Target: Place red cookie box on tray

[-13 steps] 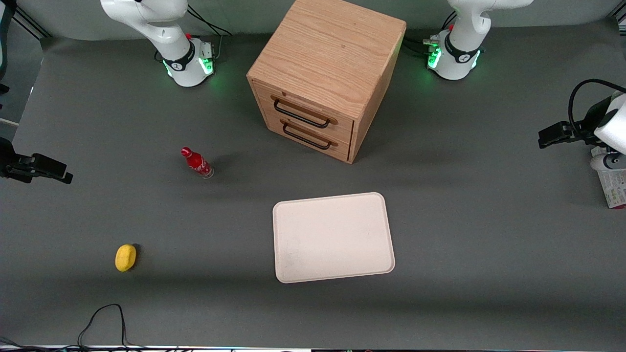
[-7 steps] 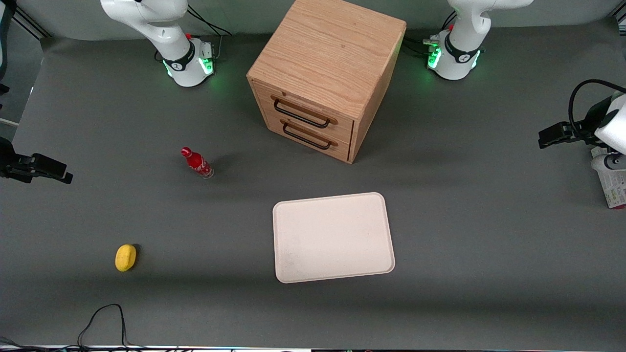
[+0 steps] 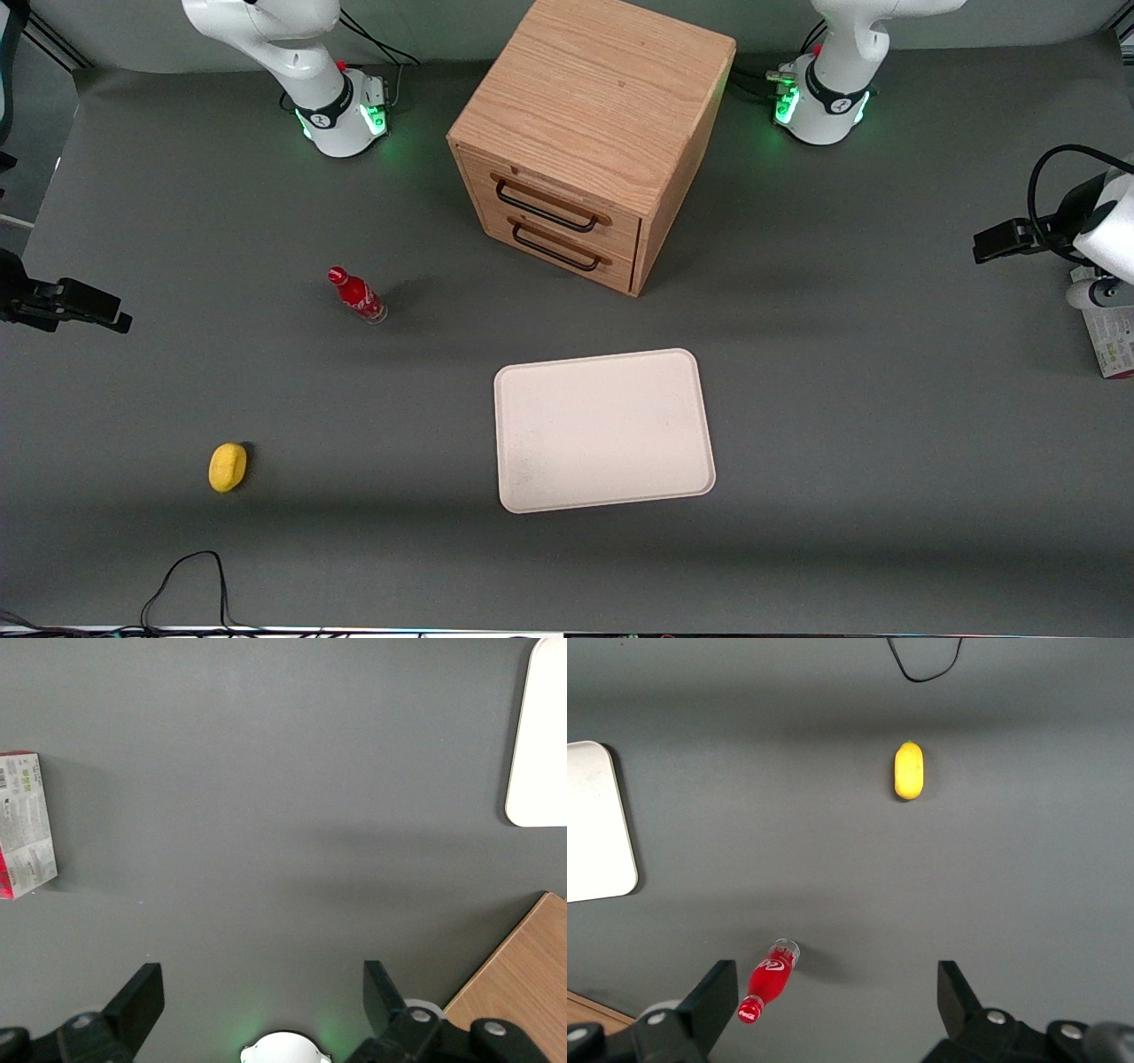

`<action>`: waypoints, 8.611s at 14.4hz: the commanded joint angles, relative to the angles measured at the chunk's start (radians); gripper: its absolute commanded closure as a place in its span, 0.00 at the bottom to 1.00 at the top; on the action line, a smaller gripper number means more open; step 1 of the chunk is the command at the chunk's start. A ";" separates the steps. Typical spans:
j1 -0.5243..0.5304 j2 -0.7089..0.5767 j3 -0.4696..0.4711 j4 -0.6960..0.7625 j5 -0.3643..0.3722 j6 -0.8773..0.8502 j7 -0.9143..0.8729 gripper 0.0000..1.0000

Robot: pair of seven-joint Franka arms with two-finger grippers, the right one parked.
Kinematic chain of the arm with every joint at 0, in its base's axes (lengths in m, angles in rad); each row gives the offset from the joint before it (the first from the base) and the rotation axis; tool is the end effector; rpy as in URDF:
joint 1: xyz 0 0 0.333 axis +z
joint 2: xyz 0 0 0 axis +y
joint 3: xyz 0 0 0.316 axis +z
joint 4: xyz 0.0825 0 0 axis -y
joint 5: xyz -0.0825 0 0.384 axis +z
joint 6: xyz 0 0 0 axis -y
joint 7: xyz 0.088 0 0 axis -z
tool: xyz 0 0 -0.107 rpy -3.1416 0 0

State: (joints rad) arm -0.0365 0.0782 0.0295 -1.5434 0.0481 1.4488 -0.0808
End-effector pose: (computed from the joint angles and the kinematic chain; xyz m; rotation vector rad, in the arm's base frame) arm 0.5629 0.0011 0.5841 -3.0703 -0.1162 0.2624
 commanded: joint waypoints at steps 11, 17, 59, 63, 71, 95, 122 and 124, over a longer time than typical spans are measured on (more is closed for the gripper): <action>0.436 0.221 -0.008 0.319 0.072 -0.050 0.507 0.00; 0.696 0.397 -0.008 0.554 0.072 -0.022 0.855 0.00; 0.716 0.364 -0.016 -0.258 0.044 0.770 0.702 1.00; 0.666 0.194 -0.016 -0.190 0.047 0.463 0.699 1.00; 0.609 0.147 -0.020 0.279 0.110 -0.135 0.697 1.00; -0.247 0.758 -0.284 0.565 0.027 0.267 -0.591 1.00; -0.269 0.795 -0.278 0.402 0.102 0.452 -0.636 0.00; -0.260 0.775 -0.278 0.382 0.105 0.443 -0.626 0.00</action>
State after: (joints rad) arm -0.3008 0.9012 -0.2552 -1.1172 0.1409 1.8998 -0.6935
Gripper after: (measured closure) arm 0.000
